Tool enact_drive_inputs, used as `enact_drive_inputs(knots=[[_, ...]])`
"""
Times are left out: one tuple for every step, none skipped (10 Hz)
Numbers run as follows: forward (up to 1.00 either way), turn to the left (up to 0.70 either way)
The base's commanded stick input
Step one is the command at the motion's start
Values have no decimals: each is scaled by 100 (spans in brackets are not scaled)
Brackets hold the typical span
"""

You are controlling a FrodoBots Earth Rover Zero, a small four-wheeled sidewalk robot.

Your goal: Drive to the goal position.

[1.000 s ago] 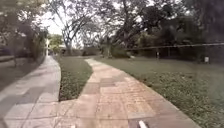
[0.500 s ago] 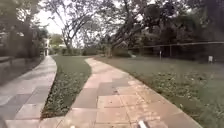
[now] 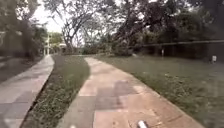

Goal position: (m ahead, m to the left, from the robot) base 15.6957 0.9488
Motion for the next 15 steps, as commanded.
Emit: enact_drive_inputs(knots=[[100,3],[100,2],[100,2],[100,2],[100,3],[100,2],[100,2],[100,2],[100,3],[100,2],[100,2],[100,2],[100,2],[100,4],[100,5]])
